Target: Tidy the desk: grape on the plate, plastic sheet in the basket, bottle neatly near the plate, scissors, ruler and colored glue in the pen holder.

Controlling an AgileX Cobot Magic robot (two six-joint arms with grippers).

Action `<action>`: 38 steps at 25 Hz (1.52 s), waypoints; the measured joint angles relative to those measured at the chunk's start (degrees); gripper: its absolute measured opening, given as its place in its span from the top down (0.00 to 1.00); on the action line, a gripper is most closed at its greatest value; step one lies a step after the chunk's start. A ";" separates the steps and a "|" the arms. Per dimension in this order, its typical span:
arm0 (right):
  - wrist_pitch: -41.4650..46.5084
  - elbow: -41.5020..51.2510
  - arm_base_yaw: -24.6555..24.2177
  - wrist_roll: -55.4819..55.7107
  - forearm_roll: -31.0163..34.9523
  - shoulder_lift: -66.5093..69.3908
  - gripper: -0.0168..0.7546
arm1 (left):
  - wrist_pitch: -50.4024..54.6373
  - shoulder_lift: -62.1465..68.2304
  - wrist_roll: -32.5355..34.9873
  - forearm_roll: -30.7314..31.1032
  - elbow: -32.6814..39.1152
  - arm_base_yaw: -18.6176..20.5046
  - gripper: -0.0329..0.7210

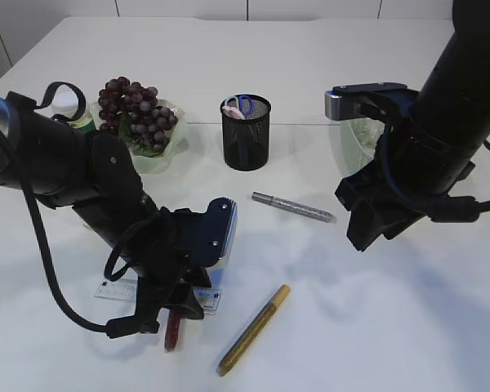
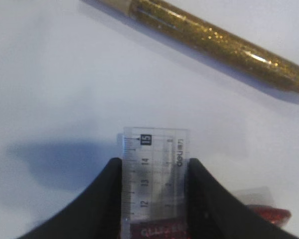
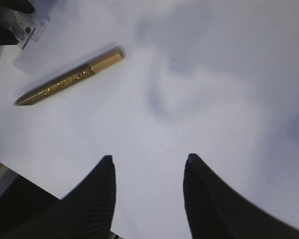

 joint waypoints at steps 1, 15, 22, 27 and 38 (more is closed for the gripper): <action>0.00 0.00 0.00 0.00 0.00 0.00 0.51 | -0.10 0.00 0.00 0.00 0.00 0.00 0.59; 0.11 0.00 0.00 0.00 0.00 0.00 0.51 | -0.61 0.21 0.00 0.00 -0.04 0.00 0.60; 0.50 0.00 0.00 1.85 -2.37 -0.49 0.51 | -0.63 -0.13 0.00 0.00 -0.04 0.00 0.60; 0.73 0.00 0.00 4.36 -6.55 -2.47 0.51 | -0.67 -2.49 0.00 0.00 -0.04 0.00 0.60; 3.17 0.52 -0.95 5.10 -8.90 -2.98 0.51 | -1.04 -6.20 0.00 -2.25 -0.04 0.00 0.60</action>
